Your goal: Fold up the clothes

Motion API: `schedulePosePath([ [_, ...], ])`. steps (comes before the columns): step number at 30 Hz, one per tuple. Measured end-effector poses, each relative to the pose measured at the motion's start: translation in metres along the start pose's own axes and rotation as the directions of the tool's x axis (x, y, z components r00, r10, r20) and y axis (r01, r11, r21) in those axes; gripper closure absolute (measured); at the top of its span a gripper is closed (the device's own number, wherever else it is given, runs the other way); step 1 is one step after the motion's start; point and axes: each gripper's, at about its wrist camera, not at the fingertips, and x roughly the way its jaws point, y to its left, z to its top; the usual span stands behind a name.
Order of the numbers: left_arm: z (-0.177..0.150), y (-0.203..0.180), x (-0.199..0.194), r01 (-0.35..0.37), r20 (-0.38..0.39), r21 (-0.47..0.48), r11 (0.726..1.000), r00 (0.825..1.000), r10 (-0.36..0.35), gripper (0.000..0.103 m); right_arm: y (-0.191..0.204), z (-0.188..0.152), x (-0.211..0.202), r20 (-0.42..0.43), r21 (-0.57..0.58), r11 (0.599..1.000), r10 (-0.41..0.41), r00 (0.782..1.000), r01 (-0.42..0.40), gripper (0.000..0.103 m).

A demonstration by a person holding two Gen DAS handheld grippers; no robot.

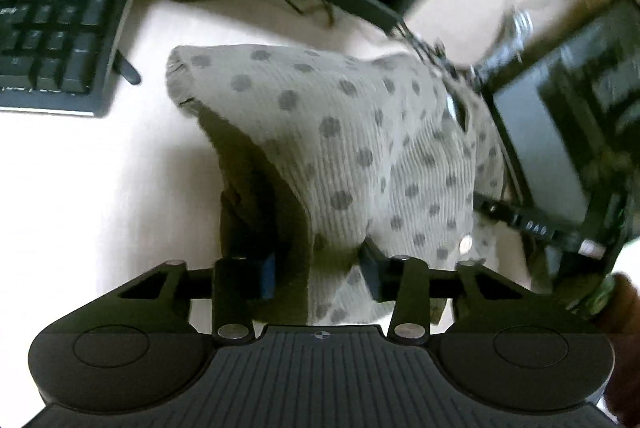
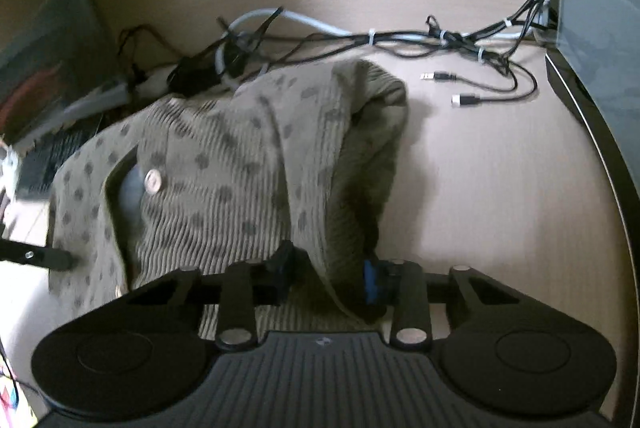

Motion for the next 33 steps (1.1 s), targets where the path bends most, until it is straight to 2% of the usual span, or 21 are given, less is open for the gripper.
schedulePosePath([
  [2,-0.008,-0.004,-0.006,0.008,-0.027,0.049,0.999,1.000,-0.006,0.062,0.002,-0.016,-0.013,-0.023,0.001,1.000,0.009,1.000,-0.009,0.074],
  [4,-0.024,0.000,-0.013,0.029,-0.054,0.060,0.998,0.998,-0.026,0.062,0.004,-0.034,-0.029,-0.050,-0.009,1.000,0.015,0.999,-0.015,0.074],
  [6,-0.037,0.004,-0.022,0.032,-0.064,0.058,0.998,0.998,-0.028,0.059,0.009,-0.050,-0.046,-0.076,-0.059,0.998,-0.001,0.997,-0.003,0.071],
  [8,-0.043,0.012,-0.032,0.013,-0.042,0.034,0.999,0.999,-0.011,0.052,0.019,-0.059,-0.066,-0.068,-0.172,0.984,-0.068,0.995,0.056,0.064],
  [9,-0.043,0.017,-0.039,-0.003,-0.013,0.013,1.000,1.000,0.003,0.047,0.030,-0.060,-0.078,-0.039,-0.250,0.965,-0.086,0.996,0.073,0.060],
  [10,-0.041,0.022,-0.047,-0.013,0.021,-0.011,1.000,1.000,0.013,0.042,0.042,-0.060,-0.090,-0.004,-0.329,0.941,-0.091,0.996,0.085,0.051],
  [12,-0.039,0.033,-0.063,-0.015,0.085,-0.061,0.998,0.996,0.020,0.032,0.067,-0.061,-0.114,0.065,-0.478,0.871,-0.094,0.993,0.114,0.038],
  [14,-0.038,0.039,-0.075,-0.020,0.128,-0.085,0.996,0.991,0.031,0.026,0.094,-0.063,-0.125,0.064,-0.597,0.799,-0.031,0.997,0.063,0.032],
  [16,-0.039,0.036,-0.084,-0.035,0.160,-0.090,0.995,0.986,0.049,0.016,0.121,-0.069,-0.129,0.035,-0.708,0.706,0.030,0.999,0.004,0.032],
  [20,-0.047,0.028,-0.097,-0.038,0.188,-0.088,0.995,0.981,0.054,0.011,0.163,-0.100,-0.095,-0.064,-0.897,0.435,0.049,0.997,-0.079,0.032],
  [24,-0.067,0.018,-0.108,-0.043,0.201,-0.073,0.996,0.978,0.057,0.008,0.180,-0.128,-0.070,-0.118,-0.982,0.147,0.018,0.993,-0.119,0.032],
  [27,-0.081,0.018,-0.112,-0.053,0.194,-0.079,0.995,0.979,0.067,0.006,0.179,-0.140,-0.057,-0.081,-0.996,-0.029,-0.004,0.997,-0.081,0.032],
  [28,-0.086,0.018,-0.114,-0.056,0.192,-0.082,0.995,0.979,0.071,0.005,0.179,-0.138,-0.054,-0.076,-0.996,-0.042,0.002,0.997,-0.076,0.032],
  [29,-0.089,0.020,-0.113,-0.059,0.186,-0.094,0.994,0.980,0.076,0.005,0.179,-0.135,-0.051,-0.074,-0.997,-0.039,0.012,0.997,-0.073,0.032],
  [30,-0.092,0.023,-0.111,-0.062,0.180,-0.107,0.992,0.980,0.080,0.005,0.180,-0.130,-0.048,-0.082,-0.997,-0.014,0.018,0.996,-0.081,0.032],
  [31,-0.095,0.026,-0.110,-0.065,0.173,-0.121,0.991,0.981,0.086,0.005,0.181,-0.124,-0.045,-0.098,-0.995,0.034,0.023,0.995,-0.098,0.038],
  [32,-0.096,0.029,-0.109,-0.069,0.167,-0.132,0.989,0.982,0.090,0.005,0.181,-0.117,-0.042,-0.114,-0.987,0.113,0.023,0.993,-0.116,0.049],
  [33,-0.096,0.031,-0.108,-0.072,0.161,-0.143,0.987,0.982,0.095,0.005,0.180,-0.108,-0.038,-0.130,-0.971,0.200,0.022,0.991,-0.132,0.069],
])
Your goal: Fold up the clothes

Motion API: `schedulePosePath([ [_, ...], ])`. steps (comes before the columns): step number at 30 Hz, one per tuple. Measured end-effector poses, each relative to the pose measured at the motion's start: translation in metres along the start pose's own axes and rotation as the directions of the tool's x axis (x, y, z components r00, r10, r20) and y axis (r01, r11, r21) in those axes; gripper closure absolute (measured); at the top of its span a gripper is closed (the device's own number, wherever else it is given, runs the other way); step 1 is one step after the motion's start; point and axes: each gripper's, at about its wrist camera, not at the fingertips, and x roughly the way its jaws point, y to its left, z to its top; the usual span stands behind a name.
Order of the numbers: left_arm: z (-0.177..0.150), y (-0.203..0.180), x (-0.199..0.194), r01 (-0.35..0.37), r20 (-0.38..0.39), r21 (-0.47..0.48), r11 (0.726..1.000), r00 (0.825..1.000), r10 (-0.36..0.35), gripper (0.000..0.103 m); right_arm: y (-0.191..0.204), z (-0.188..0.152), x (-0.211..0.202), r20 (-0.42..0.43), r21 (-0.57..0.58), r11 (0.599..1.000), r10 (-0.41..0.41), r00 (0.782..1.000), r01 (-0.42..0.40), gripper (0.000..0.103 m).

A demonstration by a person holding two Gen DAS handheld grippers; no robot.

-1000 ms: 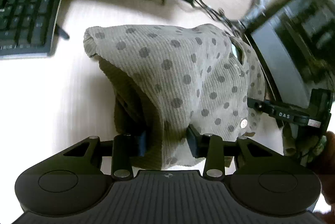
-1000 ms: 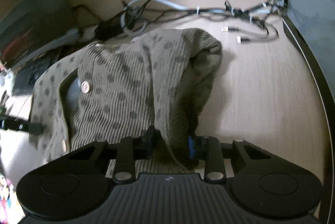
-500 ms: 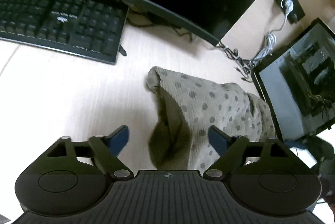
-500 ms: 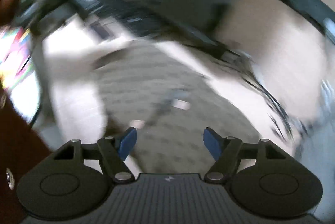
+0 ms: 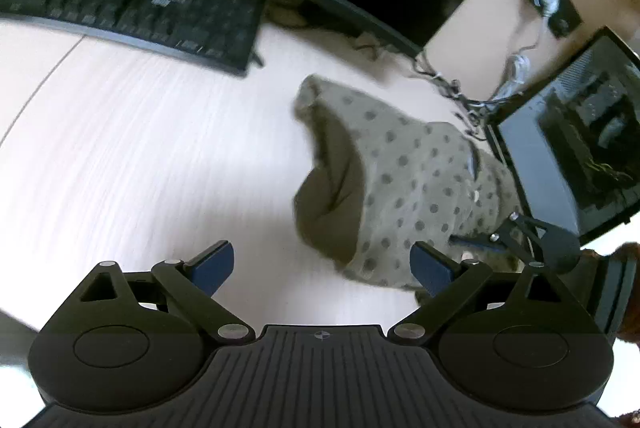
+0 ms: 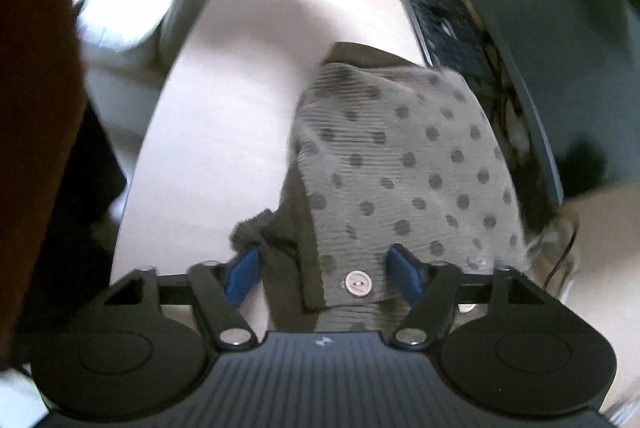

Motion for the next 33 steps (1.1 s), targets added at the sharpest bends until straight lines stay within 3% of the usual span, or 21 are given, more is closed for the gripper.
schedulePosePath([
  [2,-0.001,0.005,0.002,-0.011,-0.011,-0.021,1.000,1.000,0.011,0.005,-0.031,-0.002,-0.004,0.028,0.256,0.965,0.051,0.998,-0.056,0.078],
  [3,-0.001,0.008,0.003,-0.015,-0.015,-0.030,0.999,1.000,0.015,0.005,-0.047,-0.005,-0.010,0.058,0.371,0.925,0.069,0.996,-0.086,0.083],
  [5,0.000,0.010,0.002,-0.018,-0.012,-0.036,0.999,1.000,0.017,0.005,-0.085,-0.014,-0.028,0.152,0.582,0.802,0.059,0.987,-0.138,0.087],
  [7,0.002,0.011,0.002,-0.013,-0.009,-0.046,0.999,1.000,0.012,0.005,-0.114,-0.023,-0.047,0.228,0.701,0.694,0.005,0.974,-0.168,0.087],
  [10,0.005,0.010,0.005,0.003,-0.014,-0.055,0.999,1.000,-0.004,0.005,-0.146,-0.032,-0.068,0.300,0.792,0.574,-0.071,0.951,-0.207,0.087],
  [12,0.007,0.007,0.007,0.014,-0.018,-0.051,0.999,1.000,-0.015,0.005,-0.147,-0.027,-0.072,0.281,0.776,0.615,-0.133,0.950,-0.143,0.087],
  [15,0.011,0.001,0.010,0.034,-0.015,-0.039,0.999,0.999,-0.035,0.005,-0.110,-0.005,-0.053,0.180,0.605,0.792,-0.226,0.957,0.073,0.087],
  [16,0.013,-0.001,0.011,0.047,-0.014,-0.037,0.998,0.999,-0.048,0.005,-0.095,-0.002,-0.044,0.159,0.555,0.826,-0.221,0.962,0.098,0.087],
  [19,0.020,-0.011,0.013,0.095,-0.013,-0.025,0.995,0.995,-0.095,0.005,-0.050,0.002,-0.008,0.101,0.446,0.890,-0.161,0.982,0.101,0.086],
  [21,0.027,-0.020,0.013,0.140,-0.010,-0.005,0.990,0.990,-0.140,0.005,-0.024,0.003,0.008,0.069,0.378,0.916,-0.173,0.982,0.135,0.079],
  [24,0.040,-0.035,0.017,0.223,-0.009,0.033,0.974,0.975,-0.223,0.005,-0.018,0.001,0.003,0.084,0.422,0.900,-0.162,0.983,0.112,0.058],
  [27,0.055,-0.053,0.026,0.305,-0.011,0.081,0.949,0.952,-0.305,0.005,-0.032,-0.006,-0.025,0.128,0.525,0.850,-0.137,0.982,0.050,0.050],
  [30,0.067,-0.072,0.038,0.375,-0.006,0.127,0.918,0.926,-0.378,0.005,-0.061,-0.029,-0.065,0.177,0.651,0.759,-0.166,0.970,0.011,0.030],
  [31,0.072,-0.077,0.045,0.388,0.003,0.138,0.911,0.920,-0.392,0.004,-0.072,-0.038,-0.078,0.189,0.694,0.720,-0.187,0.964,0.004,0.022],
  [33,0.079,-0.081,0.060,0.377,0.048,0.141,0.915,0.921,-0.387,0.003,-0.095,-0.060,-0.094,0.203,0.788,0.615,-0.238,0.950,-0.014,0.017],
])
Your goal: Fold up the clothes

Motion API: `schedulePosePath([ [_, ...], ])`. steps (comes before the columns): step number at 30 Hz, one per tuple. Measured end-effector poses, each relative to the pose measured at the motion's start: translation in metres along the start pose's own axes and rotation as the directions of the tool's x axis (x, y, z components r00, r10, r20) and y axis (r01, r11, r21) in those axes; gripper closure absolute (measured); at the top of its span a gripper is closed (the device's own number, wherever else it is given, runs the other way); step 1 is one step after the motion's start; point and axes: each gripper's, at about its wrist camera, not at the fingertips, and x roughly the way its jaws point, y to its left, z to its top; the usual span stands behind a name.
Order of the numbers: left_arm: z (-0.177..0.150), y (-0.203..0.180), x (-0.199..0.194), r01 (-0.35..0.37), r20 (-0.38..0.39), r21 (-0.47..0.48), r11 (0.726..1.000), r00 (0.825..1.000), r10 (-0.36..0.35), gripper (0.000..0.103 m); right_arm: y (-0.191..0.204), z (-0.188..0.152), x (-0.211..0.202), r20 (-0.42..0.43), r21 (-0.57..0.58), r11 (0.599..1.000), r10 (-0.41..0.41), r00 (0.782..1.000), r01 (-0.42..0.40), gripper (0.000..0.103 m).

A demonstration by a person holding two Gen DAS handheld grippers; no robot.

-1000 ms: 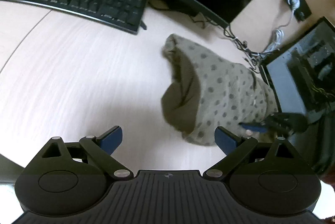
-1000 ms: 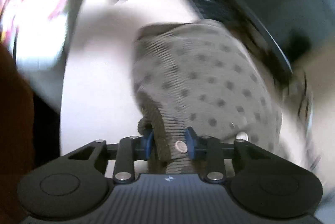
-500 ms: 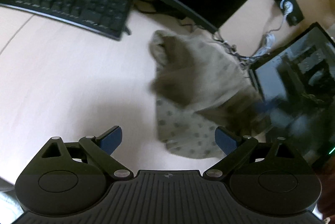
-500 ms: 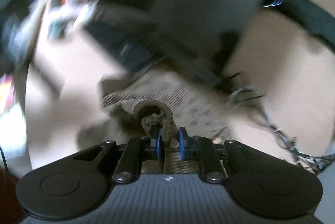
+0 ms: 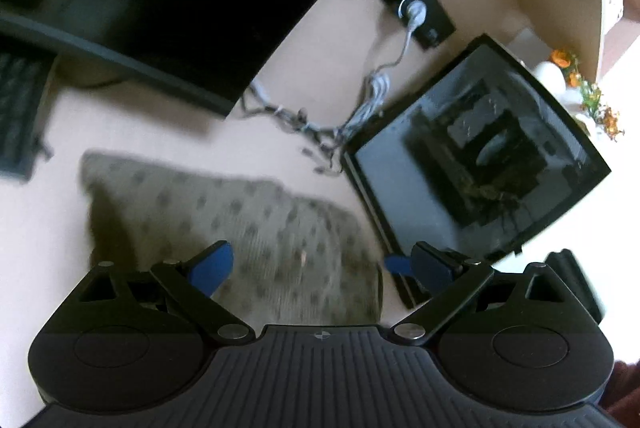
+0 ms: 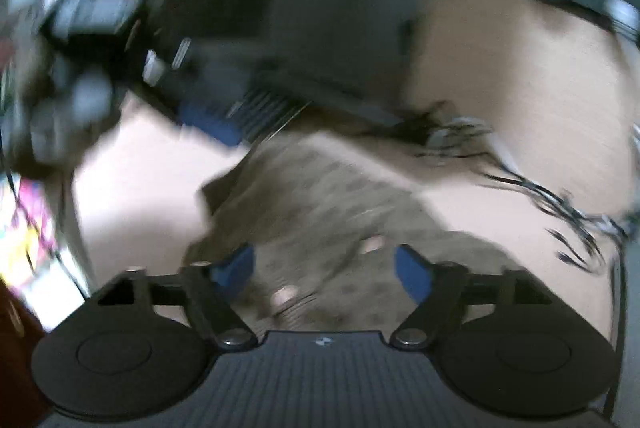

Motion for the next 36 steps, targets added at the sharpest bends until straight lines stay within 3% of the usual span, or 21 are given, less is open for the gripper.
schedulePosePath([
  [4,0.007,0.018,0.035,-0.045,0.050,-0.039,0.998,0.998,0.047,0.002,-0.050,-0.008,0.006,0.061,0.252,0.968,-0.006,0.998,-0.010,0.017],
  [5,0.005,0.026,0.045,-0.064,0.031,-0.063,0.996,0.997,0.067,0.002,-0.062,-0.015,0.015,0.064,0.313,0.949,0.002,0.998,-0.022,0.017],
  [8,-0.007,0.048,0.073,-0.175,-0.071,-0.135,0.975,0.984,0.166,0.002,-0.086,-0.044,0.052,-0.034,0.445,0.895,0.009,0.999,0.008,0.017],
  [9,-0.013,0.054,0.081,-0.210,-0.102,-0.151,0.966,0.975,0.196,0.002,-0.090,-0.053,0.063,-0.075,0.457,0.889,0.009,0.997,0.026,0.017],
  [10,-0.019,0.053,0.079,-0.200,-0.082,-0.139,0.970,0.978,0.190,0.002,-0.090,-0.061,0.069,-0.093,0.450,0.892,0.015,0.996,0.029,0.017],
  [12,-0.025,0.045,0.079,-0.216,-0.091,-0.097,0.971,0.974,0.208,0.001,-0.085,-0.067,0.068,-0.074,0.402,0.916,0.019,0.997,0.012,0.012],
  [15,-0.030,0.035,0.078,-0.244,-0.108,-0.040,0.969,0.965,0.238,0.001,-0.086,-0.066,0.072,-0.063,0.399,0.916,0.053,0.997,-0.024,0.000],
  [18,-0.026,0.023,0.081,-0.272,-0.142,0.010,0.962,0.952,0.271,0.001,-0.088,-0.063,0.078,-0.083,0.399,0.916,0.074,0.994,-0.035,0.000],
  [22,-0.020,0.011,0.066,-0.194,-0.092,0.016,0.981,0.977,0.194,0.001,-0.088,-0.053,0.095,-0.133,0.357,0.931,0.125,0.983,-0.071,0.000],
  [24,-0.017,0.005,0.064,-0.177,-0.067,0.026,0.984,0.982,0.178,0.001,-0.092,-0.051,0.098,-0.142,0.357,0.930,0.151,0.978,-0.091,0.000],
  [25,-0.015,0.004,0.067,-0.204,-0.060,0.039,0.978,0.977,0.206,0.001,-0.092,-0.049,0.099,-0.149,0.368,0.926,0.153,0.977,-0.089,0.000],
  [28,-0.015,0.021,0.088,-0.278,-0.125,0.010,0.960,0.953,0.277,0.001,-0.087,-0.038,0.097,-0.192,0.384,0.923,0.117,0.974,-0.035,0.000],
  [30,-0.018,0.032,0.095,-0.290,-0.161,-0.032,0.956,0.946,0.282,0.001,-0.079,-0.024,0.085,-0.176,0.352,0.936,0.043,0.983,0.023,0.000],
  [32,-0.019,0.026,0.098,-0.303,-0.162,0.009,0.953,0.940,0.300,0.000,-0.072,-0.007,0.073,-0.129,0.288,0.953,-0.057,0.990,0.093,0.000],
  [34,-0.021,0.023,0.102,-0.319,-0.161,0.035,0.947,0.934,0.320,0.000,-0.069,0.007,0.076,-0.105,0.205,0.960,-0.171,0.980,0.189,0.000],
  [36,-0.023,0.022,0.104,-0.327,-0.152,0.048,0.944,0.931,0.331,0.000,-0.072,0.011,0.101,-0.153,0.156,0.951,-0.244,0.958,0.267,0.000],
])
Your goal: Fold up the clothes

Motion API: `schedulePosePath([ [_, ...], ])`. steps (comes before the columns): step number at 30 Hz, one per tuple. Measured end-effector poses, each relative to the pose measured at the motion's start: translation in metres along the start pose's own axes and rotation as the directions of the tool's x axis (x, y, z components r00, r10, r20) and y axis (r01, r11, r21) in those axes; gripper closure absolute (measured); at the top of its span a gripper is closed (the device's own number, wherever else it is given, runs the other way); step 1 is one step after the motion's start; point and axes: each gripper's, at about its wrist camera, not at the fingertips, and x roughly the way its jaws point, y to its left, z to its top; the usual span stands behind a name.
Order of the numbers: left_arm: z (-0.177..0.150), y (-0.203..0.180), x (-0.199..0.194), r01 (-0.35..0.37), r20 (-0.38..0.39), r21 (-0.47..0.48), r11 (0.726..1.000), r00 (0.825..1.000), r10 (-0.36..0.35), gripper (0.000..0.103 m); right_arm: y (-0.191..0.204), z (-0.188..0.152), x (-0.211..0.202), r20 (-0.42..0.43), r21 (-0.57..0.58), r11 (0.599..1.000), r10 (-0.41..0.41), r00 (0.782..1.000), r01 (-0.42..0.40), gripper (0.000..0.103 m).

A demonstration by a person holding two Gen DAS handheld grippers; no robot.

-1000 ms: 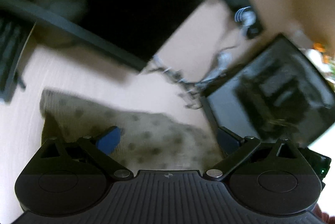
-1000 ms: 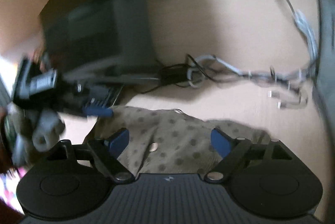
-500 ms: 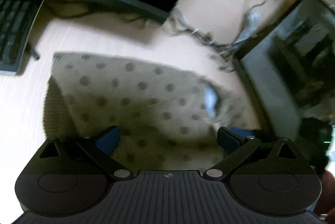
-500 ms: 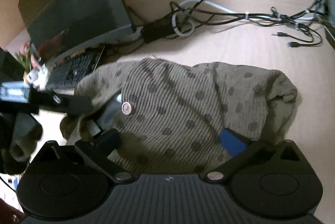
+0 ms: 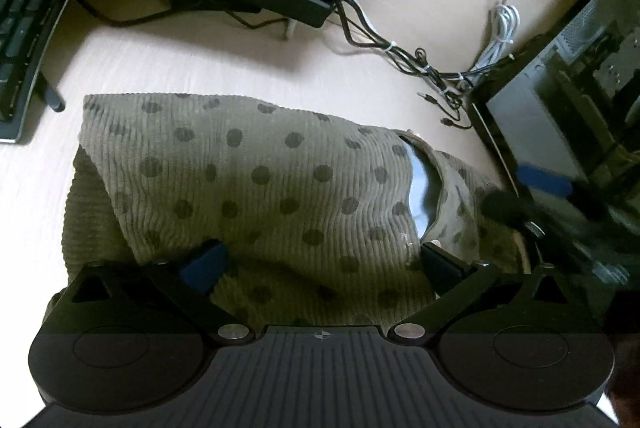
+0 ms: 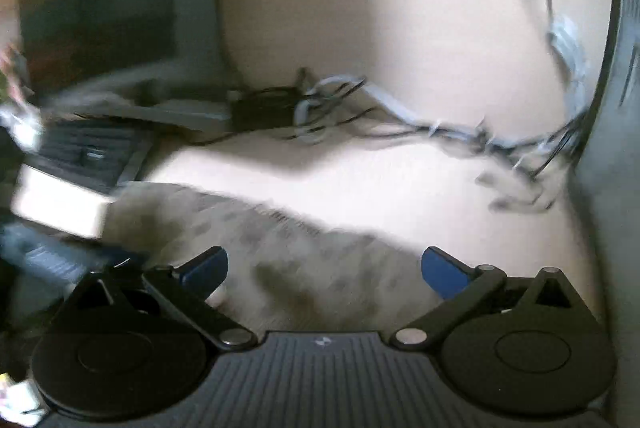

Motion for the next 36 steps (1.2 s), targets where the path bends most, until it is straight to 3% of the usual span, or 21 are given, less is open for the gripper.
schedulePosePath([
  [2,-0.002,0.001,-0.002,0.004,0.004,0.015,1.000,1.000,-0.004,0.000,0.003,0.002,0.025,-0.040,-0.021,0.998,-0.062,0.997,0.061,0.000],
  [6,-0.005,0.007,-0.003,0.032,0.016,0.006,0.999,0.999,-0.032,0.000,0.006,-0.009,0.061,-0.094,-0.003,0.995,-0.103,0.990,0.103,0.000],
  [12,-0.005,0.012,-0.003,0.065,0.028,0.012,0.998,0.997,-0.065,0.000,-0.016,-0.014,0.062,-0.119,0.097,0.995,-0.004,0.993,0.015,0.000],
  [20,0.013,0.039,0.004,0.183,0.077,-0.041,0.982,0.981,-0.179,0.000,-0.012,-0.018,0.059,-0.088,0.172,0.983,-0.044,0.995,0.059,0.000],
  [27,0.038,0.052,0.013,0.226,0.052,-0.064,0.972,0.974,-0.223,0.000,0.000,-0.028,0.040,-0.131,0.278,0.954,-0.079,0.988,0.113,0.000],
  [31,0.043,0.048,0.017,0.208,0.060,-0.057,0.976,0.977,-0.205,0.000,0.012,-0.044,0.020,-0.138,0.281,0.956,-0.050,0.989,0.088,0.000],
  [36,0.039,0.033,0.011,0.115,0.054,-0.041,0.993,0.992,-0.113,0.000,0.010,-0.048,0.001,-0.170,0.199,0.979,0.077,0.983,-0.042,0.000],
])
